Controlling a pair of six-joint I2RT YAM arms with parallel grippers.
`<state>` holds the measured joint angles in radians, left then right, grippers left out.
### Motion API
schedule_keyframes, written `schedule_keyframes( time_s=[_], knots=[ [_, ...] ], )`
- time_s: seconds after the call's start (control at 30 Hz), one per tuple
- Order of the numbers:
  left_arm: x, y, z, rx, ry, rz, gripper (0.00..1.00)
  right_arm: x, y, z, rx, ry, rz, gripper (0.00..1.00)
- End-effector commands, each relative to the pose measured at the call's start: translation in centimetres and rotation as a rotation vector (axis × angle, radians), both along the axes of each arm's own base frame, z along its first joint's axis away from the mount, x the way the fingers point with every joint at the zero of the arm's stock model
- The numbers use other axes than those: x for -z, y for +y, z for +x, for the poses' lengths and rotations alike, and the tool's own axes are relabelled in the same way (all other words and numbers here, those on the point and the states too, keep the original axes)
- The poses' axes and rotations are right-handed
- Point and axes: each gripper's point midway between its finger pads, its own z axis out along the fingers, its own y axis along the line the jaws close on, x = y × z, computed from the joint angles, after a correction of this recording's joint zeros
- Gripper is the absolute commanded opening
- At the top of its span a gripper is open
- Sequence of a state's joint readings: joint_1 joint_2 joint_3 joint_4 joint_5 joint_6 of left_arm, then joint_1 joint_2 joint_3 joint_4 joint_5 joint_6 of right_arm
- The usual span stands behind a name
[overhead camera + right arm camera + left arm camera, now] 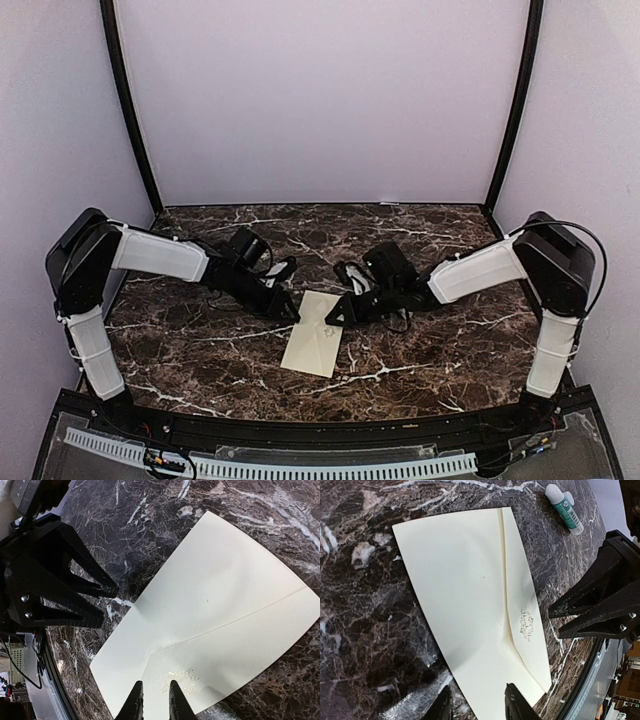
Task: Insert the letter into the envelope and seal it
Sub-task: Seal the envelope flap on the envelope.
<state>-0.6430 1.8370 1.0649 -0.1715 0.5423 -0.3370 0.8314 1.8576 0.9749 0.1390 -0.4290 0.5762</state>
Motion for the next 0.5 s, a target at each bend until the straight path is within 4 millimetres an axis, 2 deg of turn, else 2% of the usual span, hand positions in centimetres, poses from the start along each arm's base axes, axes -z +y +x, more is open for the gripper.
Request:
schedule_keyframes(
  time_s=[0.0,0.2,0.47],
  knots=[
    [1.1,0.1,-0.6,0.024,0.015,0.033,0.33,-0.2,1.7,0.6,-0.019,-0.004,0.054,0.14],
    [2.7,-0.2,-1.3,0.041,0.053,0.051,0.3,1.5,2.0,0.4,-0.018,0.049,0.046,0.07],
    [3.1,-0.5,-1.6,0.053,0.061,0.049,0.27,2.9,2.6,-0.4,-0.034,0.091,0.044,0.05]
  ],
)
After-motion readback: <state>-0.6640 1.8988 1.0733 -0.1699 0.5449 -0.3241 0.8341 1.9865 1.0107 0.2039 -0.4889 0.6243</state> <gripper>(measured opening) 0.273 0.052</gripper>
